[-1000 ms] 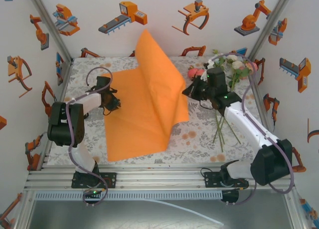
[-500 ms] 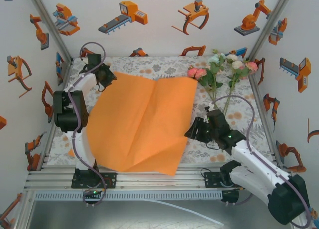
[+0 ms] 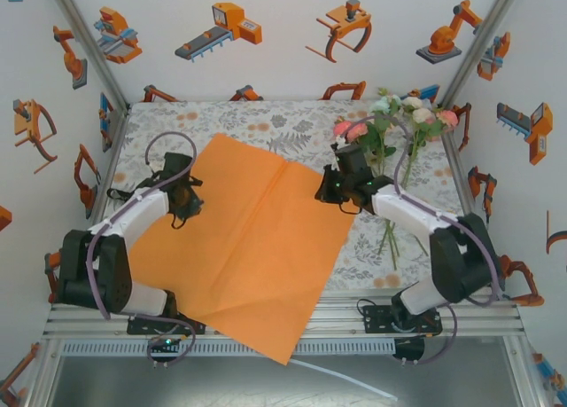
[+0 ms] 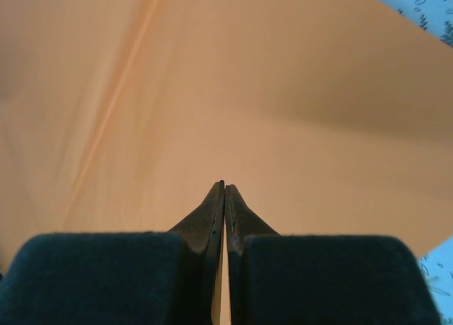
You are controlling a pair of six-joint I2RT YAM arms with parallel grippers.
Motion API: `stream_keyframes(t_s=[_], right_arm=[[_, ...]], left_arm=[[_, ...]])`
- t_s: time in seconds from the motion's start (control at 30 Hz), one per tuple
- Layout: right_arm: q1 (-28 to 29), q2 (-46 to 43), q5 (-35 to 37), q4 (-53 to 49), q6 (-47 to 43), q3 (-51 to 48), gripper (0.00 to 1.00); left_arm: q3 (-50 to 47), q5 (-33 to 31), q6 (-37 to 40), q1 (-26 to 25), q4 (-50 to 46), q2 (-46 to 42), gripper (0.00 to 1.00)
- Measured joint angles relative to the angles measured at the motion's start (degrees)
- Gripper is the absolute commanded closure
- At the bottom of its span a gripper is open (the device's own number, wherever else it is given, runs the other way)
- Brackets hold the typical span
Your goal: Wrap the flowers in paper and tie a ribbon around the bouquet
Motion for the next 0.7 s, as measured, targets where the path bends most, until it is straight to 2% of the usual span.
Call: stream_keyframes(t_s=[0.13,0.23,0.53,0.7], right_arm=[[0.0,4.3,-0.5,3.5,2.2,-0.6,0.95],[-0.1,6.6,0.4,5.6,3.7,-1.2,0.96],[-4.9,14.3,3.2,10.3,7.2,0.0,0.96],[-8.6,20.0,3.4,10.6,7.0,6.8,0.96]], left_arm=[[-0.2,1.7,-0.4,1.0,-0.2,5.3,1.00],[3.9,3.3,-0.8,1.1,0.5,10.0,1.00],[23.7,10.0,-1.8,1.3,7.3,28.1,1.00],[35.0,12.6,-2.9,1.3,10.2,37.0,1.00]])
